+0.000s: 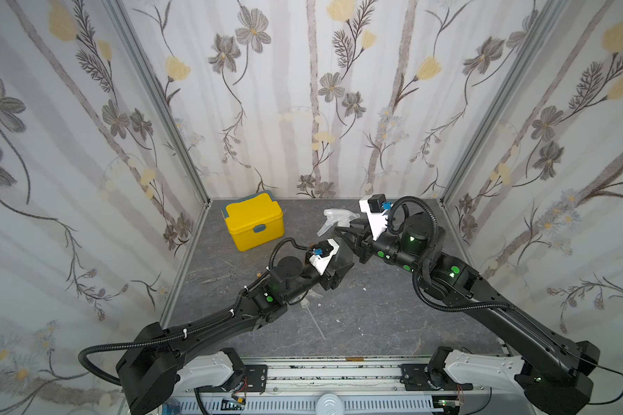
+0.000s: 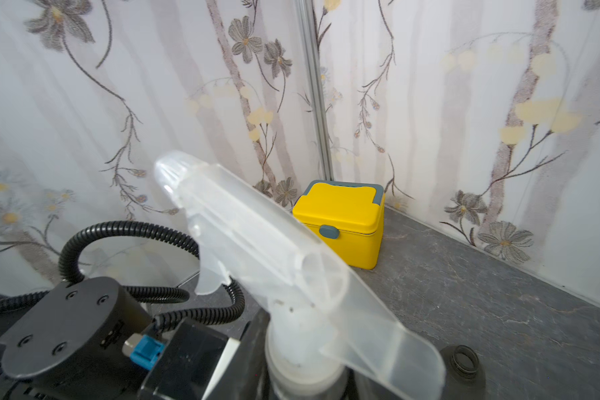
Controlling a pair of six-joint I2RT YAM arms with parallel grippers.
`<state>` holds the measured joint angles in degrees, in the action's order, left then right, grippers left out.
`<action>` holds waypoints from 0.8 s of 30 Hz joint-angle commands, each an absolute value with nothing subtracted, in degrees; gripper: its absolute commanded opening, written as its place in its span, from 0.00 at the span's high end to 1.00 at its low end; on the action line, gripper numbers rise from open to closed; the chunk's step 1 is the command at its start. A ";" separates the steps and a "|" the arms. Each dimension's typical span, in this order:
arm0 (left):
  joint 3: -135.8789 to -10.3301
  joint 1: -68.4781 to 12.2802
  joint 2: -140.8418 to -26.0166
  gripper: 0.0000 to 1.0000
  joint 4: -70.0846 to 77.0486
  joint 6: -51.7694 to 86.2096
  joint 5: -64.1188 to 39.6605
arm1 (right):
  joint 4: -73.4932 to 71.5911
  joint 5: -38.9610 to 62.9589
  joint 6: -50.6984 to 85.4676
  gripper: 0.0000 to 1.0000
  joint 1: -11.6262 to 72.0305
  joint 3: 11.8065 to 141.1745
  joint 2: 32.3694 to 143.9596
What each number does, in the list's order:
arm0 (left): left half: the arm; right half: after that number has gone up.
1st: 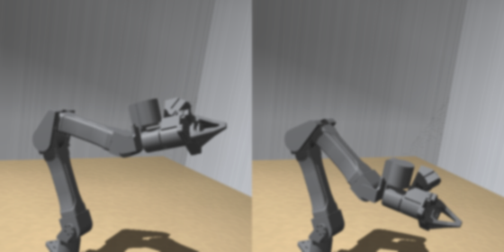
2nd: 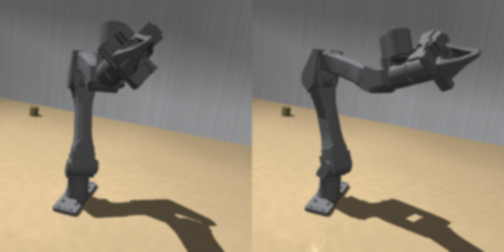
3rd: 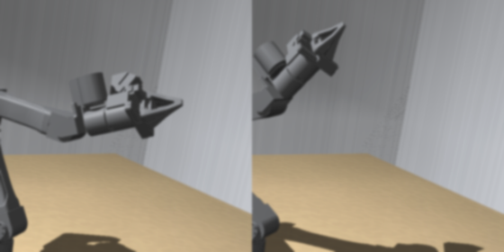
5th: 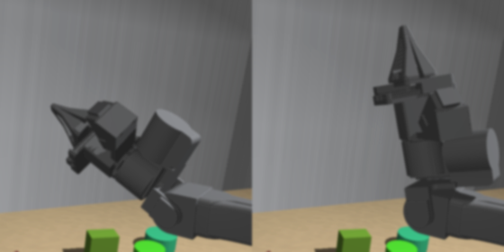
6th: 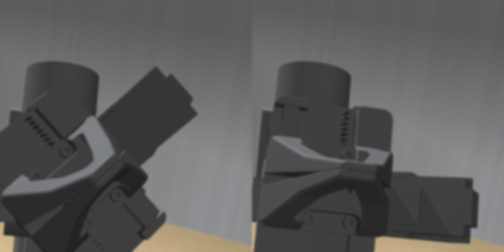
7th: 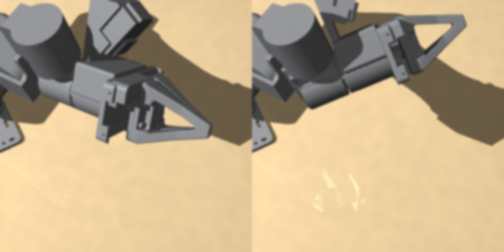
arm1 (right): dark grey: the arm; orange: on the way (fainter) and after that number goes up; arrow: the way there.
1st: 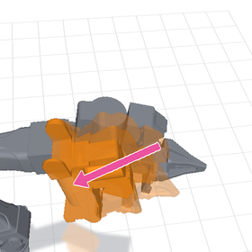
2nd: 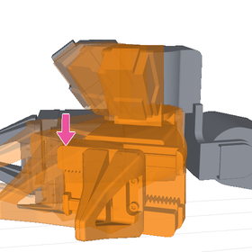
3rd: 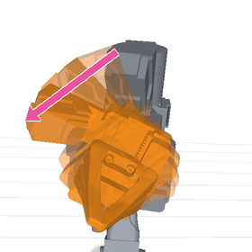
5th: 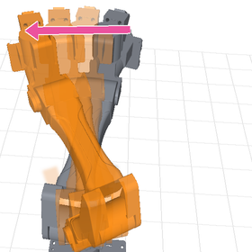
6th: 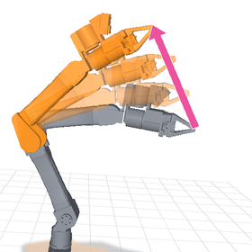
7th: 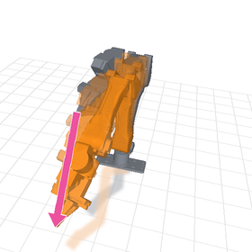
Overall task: Attach spray nozzles to spray bottles
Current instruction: Screw the spray nozzle on the spray bottle.
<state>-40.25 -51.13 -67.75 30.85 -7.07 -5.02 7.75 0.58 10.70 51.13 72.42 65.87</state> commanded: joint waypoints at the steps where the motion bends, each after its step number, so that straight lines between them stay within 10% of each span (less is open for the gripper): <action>1: -40.87 -51.39 -67.59 0.26 35.76 -7.84 -3.88 | 11.58 -15.43 13.86 0.82 56.50 72.67 67.64; 10: -40.60 -51.43 -67.82 0.26 36.21 -8.18 -2.20 | 7.46 -44.24 14.53 0.80 68.24 73.98 72.44; 24: -40.17 -51.36 -67.02 0.26 36.13 -9.01 -3.94 | 16.57 -32.39 10.46 0.48 69.08 79.87 68.46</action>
<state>-40.23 -51.40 -67.31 32.82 -7.99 -3.29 12.84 -36.45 11.44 68.95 78.96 69.76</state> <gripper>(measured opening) 0.740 0.514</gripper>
